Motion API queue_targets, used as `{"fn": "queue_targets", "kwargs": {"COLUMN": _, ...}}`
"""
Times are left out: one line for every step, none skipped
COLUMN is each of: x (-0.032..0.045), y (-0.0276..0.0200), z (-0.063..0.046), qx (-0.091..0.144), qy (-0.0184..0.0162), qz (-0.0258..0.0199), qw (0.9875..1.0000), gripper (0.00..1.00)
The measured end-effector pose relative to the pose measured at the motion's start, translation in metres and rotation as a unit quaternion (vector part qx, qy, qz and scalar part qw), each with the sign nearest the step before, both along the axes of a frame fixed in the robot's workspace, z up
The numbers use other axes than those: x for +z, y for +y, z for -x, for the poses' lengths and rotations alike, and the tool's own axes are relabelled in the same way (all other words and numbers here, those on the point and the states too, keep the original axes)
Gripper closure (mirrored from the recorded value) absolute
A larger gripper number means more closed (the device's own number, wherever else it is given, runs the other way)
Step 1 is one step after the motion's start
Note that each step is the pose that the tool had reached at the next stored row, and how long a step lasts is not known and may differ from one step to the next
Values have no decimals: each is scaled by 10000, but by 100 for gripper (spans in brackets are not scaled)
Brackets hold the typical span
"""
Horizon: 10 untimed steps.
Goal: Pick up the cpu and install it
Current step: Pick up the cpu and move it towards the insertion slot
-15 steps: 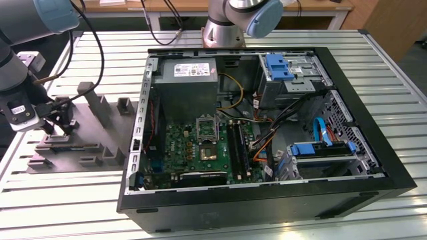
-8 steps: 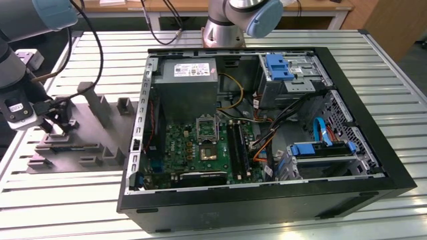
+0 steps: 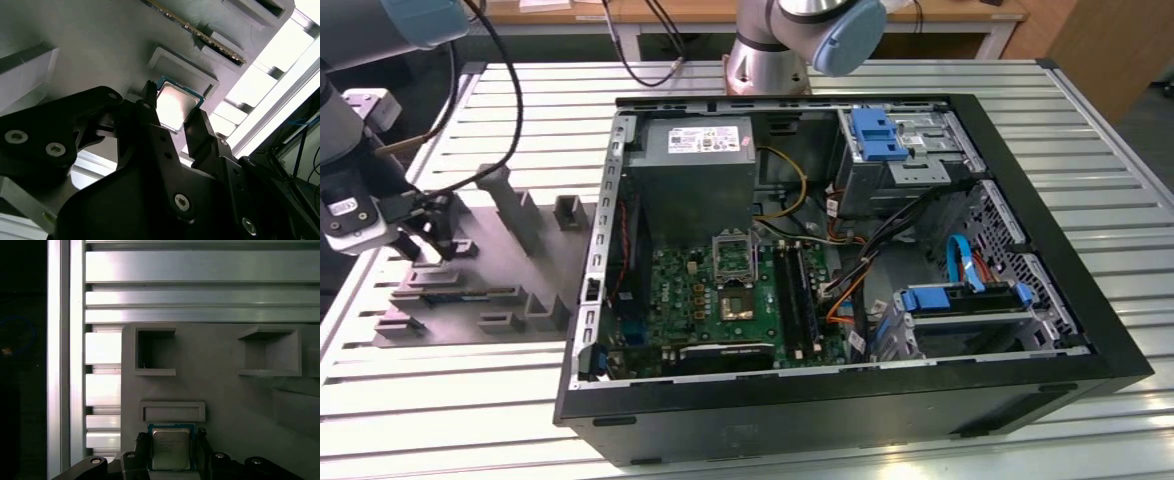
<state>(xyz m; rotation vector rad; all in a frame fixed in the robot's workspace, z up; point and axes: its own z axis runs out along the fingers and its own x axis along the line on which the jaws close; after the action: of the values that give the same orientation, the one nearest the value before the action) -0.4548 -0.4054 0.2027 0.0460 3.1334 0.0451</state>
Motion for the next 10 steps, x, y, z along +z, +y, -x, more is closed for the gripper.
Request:
{"fn": "queue_targets", "kwargs": {"x": 11, "y": 0, "z": 0, "qx": 0, "qy": 0, "qz": 0, "qw": 10000, "gripper": 53}}
{"fn": "queue_targets", "kwargs": {"x": 21, "y": 0, "z": 0, "qx": 0, "qy": 0, "qz": 0, "qw": 10000, "gripper": 53}}
{"fn": "queue_targets", "kwargs": {"x": 31, "y": 0, "z": 0, "qx": 0, "qy": 0, "qz": 0, "qw": 10000, "gripper": 53}}
{"fn": "queue_targets", "kwargs": {"x": 37, "y": 0, "z": 0, "qx": 0, "qy": 0, "qz": 0, "qw": 10000, "gripper": 53}}
{"fn": "queue_targets", "kwargs": {"x": 37, "y": 0, "z": -1, "qx": 0, "qy": -1, "qz": -1, "qw": 10000, "gripper": 53}}
{"fn": "queue_targets", "kwargs": {"x": 37, "y": 0, "z": 0, "qx": 0, "qy": -1, "qz": -1, "qw": 10000, "gripper": 53}}
{"fn": "queue_targets", "kwargs": {"x": 38, "y": 0, "z": 0, "qx": 0, "qy": -1, "qz": -1, "qw": 10000, "gripper": 53}}
{"fn": "queue_targets", "kwargs": {"x": 40, "y": 0, "z": 0, "qx": 0, "qy": 0, "qz": 0, "qw": 10000, "gripper": 53}}
{"fn": "queue_targets", "kwargs": {"x": 41, "y": 0, "z": 0, "qx": 0, "qy": 0, "qz": 0, "qw": 10000, "gripper": 53}}
{"fn": "queue_targets", "kwargs": {"x": 42, "y": 0, "z": 0, "qx": 0, "qy": 0, "qz": 0, "qw": 10000, "gripper": 53}}
